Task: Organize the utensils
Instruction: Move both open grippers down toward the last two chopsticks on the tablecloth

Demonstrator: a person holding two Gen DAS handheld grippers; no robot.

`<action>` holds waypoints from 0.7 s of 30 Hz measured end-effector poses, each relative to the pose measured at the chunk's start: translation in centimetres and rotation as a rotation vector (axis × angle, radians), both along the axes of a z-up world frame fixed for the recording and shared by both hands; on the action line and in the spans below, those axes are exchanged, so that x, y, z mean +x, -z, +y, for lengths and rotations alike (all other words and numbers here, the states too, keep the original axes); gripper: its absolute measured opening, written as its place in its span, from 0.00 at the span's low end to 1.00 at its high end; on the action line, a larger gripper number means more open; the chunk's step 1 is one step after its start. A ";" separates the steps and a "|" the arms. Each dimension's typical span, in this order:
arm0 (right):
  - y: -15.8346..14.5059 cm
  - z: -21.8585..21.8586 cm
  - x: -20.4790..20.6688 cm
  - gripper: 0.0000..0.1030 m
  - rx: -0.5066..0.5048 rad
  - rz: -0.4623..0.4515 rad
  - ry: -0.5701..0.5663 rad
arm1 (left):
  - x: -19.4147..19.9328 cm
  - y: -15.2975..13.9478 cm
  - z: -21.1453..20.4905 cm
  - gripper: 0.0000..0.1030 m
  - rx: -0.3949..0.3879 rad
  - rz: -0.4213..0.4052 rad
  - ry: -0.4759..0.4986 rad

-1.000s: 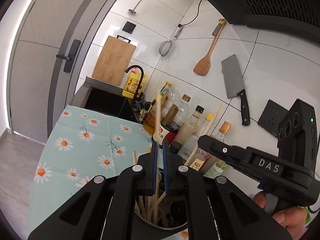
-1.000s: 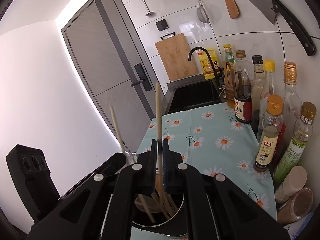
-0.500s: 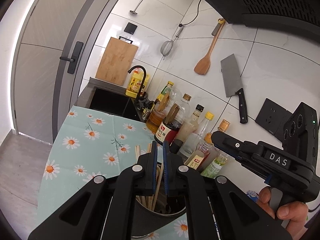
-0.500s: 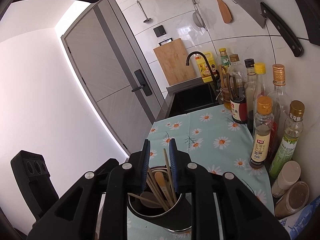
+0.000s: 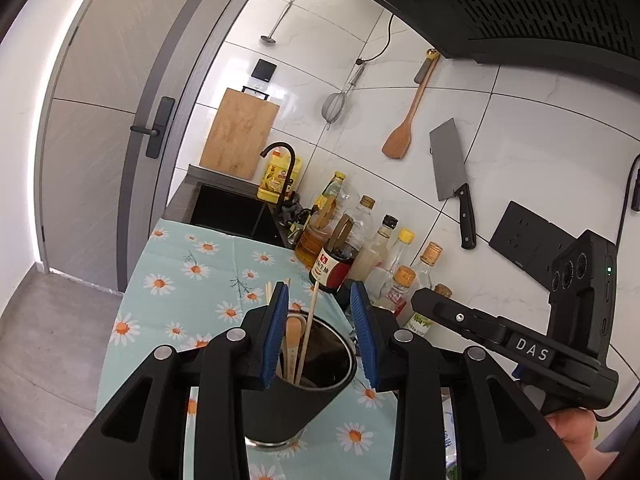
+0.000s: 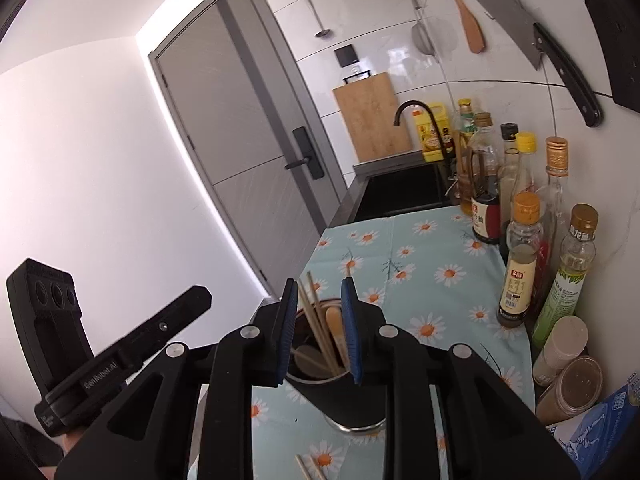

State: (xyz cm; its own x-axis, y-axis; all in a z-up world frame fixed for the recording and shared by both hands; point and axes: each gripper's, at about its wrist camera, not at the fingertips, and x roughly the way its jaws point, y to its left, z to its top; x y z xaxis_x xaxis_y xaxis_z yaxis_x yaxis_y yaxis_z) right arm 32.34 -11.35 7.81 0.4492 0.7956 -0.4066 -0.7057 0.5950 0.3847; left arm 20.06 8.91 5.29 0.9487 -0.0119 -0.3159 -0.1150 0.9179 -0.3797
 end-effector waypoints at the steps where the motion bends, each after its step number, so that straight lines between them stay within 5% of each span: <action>1: 0.0 0.0 -0.3 0.23 -0.005 -0.001 -0.019 | -0.3 -0.1 -0.2 0.30 -0.001 0.007 -0.005; 7: -0.1 -0.1 -1.5 0.27 -0.033 -0.015 -0.102 | -2.6 0.0 -1.1 0.30 -0.017 0.067 -0.058; 14: 2.4 0.7 -2.1 0.35 -0.058 0.078 -0.209 | -5.8 2.4 -1.5 0.30 -0.070 0.153 -0.143; 21: 4.3 2.1 -3.9 0.35 -0.189 0.059 -0.274 | -8.0 5.4 -1.5 0.30 -0.114 0.235 -0.169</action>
